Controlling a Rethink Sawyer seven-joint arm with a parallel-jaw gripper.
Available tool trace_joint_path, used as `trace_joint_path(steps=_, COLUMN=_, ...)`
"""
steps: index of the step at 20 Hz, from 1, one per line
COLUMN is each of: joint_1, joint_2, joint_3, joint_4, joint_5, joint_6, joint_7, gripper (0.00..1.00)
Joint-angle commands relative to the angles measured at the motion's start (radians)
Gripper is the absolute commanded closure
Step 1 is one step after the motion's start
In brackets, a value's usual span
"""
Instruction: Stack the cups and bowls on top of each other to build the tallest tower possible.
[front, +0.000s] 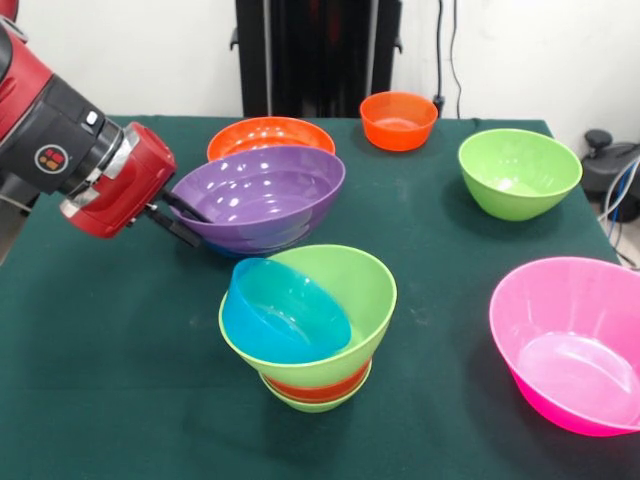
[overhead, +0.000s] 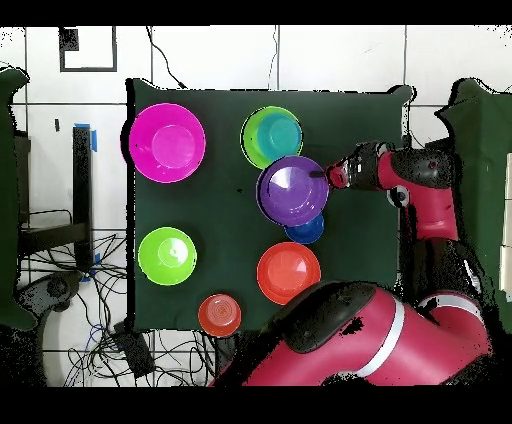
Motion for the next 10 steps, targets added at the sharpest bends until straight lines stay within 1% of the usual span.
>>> trace_joint_path(steps=1, joint_1=0.024, joint_2=-0.006, joint_3=0.061, joint_4=-0.06, joint_5=-0.001, joint_6=0.07, joint_7=0.202, gripper=1.0)
trace_joint_path(steps=4, joint_1=0.018, joint_2=-0.011, joint_3=0.062, joint_4=-0.047, joint_5=0.011, joint_6=0.061, joint_7=0.192, gripper=1.0)
trace_joint_path(steps=5, joint_1=0.015, joint_2=-0.018, joint_3=0.064, joint_4=-0.03, joint_5=0.018, joint_6=0.052, joint_7=0.178, gripper=1.0)
trace_joint_path(steps=10, joint_1=0.002, joint_2=-0.045, joint_3=0.057, joint_4=0.003, joint_5=0.025, joint_6=0.052, joint_7=0.156, gripper=1.0)
